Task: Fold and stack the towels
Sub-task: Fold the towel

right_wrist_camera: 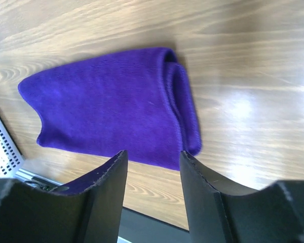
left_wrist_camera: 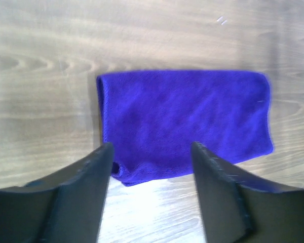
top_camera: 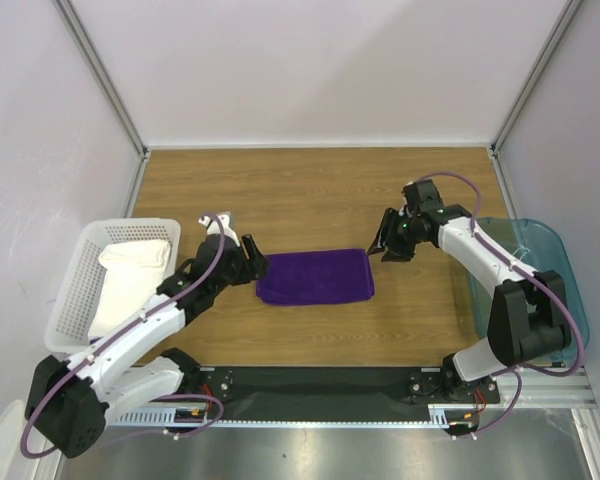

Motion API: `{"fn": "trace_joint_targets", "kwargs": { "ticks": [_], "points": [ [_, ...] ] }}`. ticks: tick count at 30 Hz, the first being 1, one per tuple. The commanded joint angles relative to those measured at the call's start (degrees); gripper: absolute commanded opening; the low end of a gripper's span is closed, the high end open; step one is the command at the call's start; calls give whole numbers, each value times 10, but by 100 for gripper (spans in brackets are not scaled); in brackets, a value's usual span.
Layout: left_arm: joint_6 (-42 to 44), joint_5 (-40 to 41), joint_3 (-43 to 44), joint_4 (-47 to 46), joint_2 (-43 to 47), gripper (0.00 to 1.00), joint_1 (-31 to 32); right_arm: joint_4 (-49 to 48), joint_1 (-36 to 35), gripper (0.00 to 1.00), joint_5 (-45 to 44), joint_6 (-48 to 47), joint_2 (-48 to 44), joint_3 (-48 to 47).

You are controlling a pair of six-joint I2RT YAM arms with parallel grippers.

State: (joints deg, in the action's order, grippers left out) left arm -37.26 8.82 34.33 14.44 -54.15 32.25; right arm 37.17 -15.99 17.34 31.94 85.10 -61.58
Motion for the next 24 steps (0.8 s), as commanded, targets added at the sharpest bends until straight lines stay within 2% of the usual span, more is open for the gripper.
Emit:
{"fn": "trace_joint_targets", "kwargs": {
  "ticks": [1,2,5,8,13,19,24],
  "points": [
    [-52,-13,17,12,-44,62,3,-31,-33,47,-16,24,27,-23],
    [-59,-26,18,-1,-53,48,3,-38,-40,46,-21,31,43,-23],
    [-77,-47,15,-36,-80,24,7,-64,-60,35,-18,42,71,-22],
    [-105,-56,6,-30,-101,13,19,-71,-74,28,-14,46,86,-15],
    [-122,-69,-69,-34,-102,6,37,-98,-85,24,-22,43,93,38],
    [-148,-69,-166,-72,-63,5,41,-115,-86,19,-49,23,110,66],
    [-148,-54,-183,-65,-33,6,41,-116,-86,17,-43,15,125,66]
  ]
}}
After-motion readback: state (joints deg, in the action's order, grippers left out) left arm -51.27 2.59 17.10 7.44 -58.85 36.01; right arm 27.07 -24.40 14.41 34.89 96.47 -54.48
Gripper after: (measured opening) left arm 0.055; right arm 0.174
